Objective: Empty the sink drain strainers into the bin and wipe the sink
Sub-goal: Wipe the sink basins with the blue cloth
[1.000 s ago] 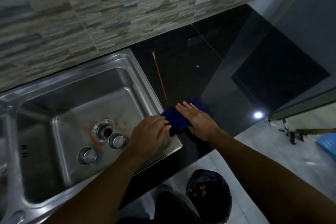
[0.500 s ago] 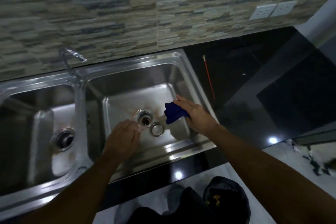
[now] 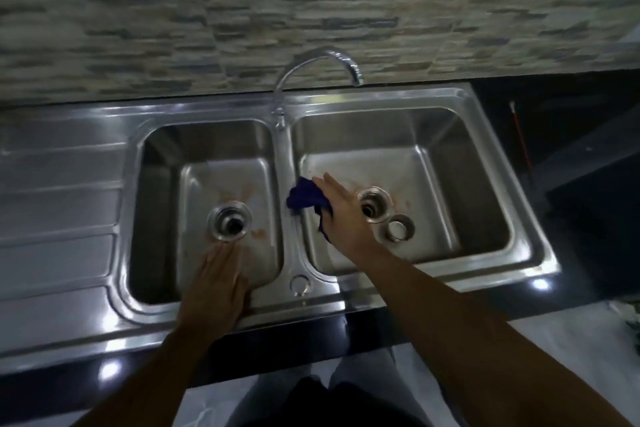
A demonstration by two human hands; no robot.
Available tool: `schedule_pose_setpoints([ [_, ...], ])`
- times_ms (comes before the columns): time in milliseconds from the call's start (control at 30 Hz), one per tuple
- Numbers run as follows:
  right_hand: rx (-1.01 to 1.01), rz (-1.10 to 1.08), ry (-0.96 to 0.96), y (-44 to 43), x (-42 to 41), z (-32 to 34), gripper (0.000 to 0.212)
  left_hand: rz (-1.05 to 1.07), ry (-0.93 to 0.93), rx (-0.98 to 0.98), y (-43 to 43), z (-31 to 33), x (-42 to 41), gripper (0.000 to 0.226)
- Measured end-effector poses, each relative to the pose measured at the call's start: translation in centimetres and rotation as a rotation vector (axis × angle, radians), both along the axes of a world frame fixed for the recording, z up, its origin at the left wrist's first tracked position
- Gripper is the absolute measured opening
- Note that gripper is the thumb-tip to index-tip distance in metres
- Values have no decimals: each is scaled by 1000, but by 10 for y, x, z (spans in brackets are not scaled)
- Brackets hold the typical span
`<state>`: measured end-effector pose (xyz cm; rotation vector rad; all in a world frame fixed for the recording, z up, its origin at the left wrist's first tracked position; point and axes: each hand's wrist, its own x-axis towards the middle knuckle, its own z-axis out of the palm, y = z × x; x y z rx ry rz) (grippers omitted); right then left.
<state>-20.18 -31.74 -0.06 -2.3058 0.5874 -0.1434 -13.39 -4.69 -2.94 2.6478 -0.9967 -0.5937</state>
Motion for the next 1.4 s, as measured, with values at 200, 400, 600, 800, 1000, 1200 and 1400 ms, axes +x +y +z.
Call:
schedule_pose_setpoints([
  [200, -67, 92, 166, 91, -16, -40, 64, 84, 44, 80, 35, 1, 1, 80],
  [400, -426, 169, 227, 125, -27, -60, 84, 63, 74, 107, 35, -13, 4, 67],
  [600, -399, 131, 169, 81, 69, -66, 73, 12, 75, 142, 36, -15, 8, 70],
  [800, -394, 173, 68, 12, 149, -62, 64, -1, 89, 114, 35, -15, 9, 65],
  [1000, -303, 101, -2, 32, 118, -65, 60, -18, 53, 144, 35, -21, 8, 66],
  [1200, -256, 139, -46, 88, 9, -70, 70, 8, 83, 162, 35, -28, 13, 73],
  [1400, -226, 155, -65, 62, 53, -68, 64, -4, -87, 195, 34, -27, 64, 80],
])
